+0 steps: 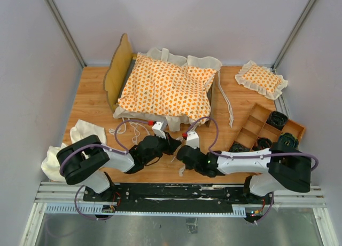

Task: Set up the pet bed
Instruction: Tie the ropes to the bed frame.

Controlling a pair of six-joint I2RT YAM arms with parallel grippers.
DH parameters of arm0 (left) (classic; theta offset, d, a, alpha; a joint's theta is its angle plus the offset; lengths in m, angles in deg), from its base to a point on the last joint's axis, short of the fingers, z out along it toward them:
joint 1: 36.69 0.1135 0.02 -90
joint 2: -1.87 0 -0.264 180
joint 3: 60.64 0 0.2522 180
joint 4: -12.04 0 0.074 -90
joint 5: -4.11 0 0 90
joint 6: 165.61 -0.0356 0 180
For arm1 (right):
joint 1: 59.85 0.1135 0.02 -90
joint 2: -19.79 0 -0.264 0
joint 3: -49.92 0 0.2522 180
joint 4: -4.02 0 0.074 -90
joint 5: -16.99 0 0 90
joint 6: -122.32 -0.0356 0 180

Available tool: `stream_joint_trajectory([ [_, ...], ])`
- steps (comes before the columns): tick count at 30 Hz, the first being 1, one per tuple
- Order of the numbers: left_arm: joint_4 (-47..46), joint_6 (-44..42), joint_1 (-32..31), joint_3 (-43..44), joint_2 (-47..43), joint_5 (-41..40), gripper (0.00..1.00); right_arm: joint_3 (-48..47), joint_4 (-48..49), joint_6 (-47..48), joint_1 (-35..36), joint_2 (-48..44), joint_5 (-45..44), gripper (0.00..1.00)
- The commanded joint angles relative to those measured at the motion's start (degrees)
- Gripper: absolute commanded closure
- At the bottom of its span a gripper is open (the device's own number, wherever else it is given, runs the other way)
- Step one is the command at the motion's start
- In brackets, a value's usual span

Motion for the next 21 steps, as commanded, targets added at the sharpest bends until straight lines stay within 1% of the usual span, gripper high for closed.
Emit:
stream_joint_trajectory([
  [1,-1.9,0.6,0.5,-0.6,0.4,-0.3,1.0,-1.3,-7.8,0.0,0.8,0.0,-7.9,0.85],
  [3,-2.1,0.9,0.5,-0.7,0.8,-0.3,1.0,-0.2,-8.1,-0.7,0.7,-0.8,-9.1,0.89],
  [8,-2.6,1.6,0.5,-1.0,1.7,0.0,1.0,1.1,-4.1,0.3,0.5,-1.4,-6.7,0.89],
  [12,-2.7,2.1,0.5,-1.1,1.8,0.4,1.0,-0.7,-5.2,0.5,0.5,-1.2,-5.9,0.89],
  [13,-2.8,2.1,0.5,-1.1,1.8,0.5,1.0,-0.9,-5.2,0.4,0.6,-1.5,-5.6,0.87],
  [17,-2.6,1.7,0.5,-0.9,1.7,0.4,1.0,0.2,-2.9,-0.4,0.6,-4.1,-3.6,0.72],
  [19,-2.5,1.7,0.5,-0.8,1.8,0.4,1.0,1.1,-1.3,-0.7,0.7,-5.2,-2.5,0.68],
  [21,-3.2,2.0,0.5,-0.9,2.2,0.7,1.0,1.4,-0.8,-1.1,0.7,-5.2,-2.1,0.67],
])
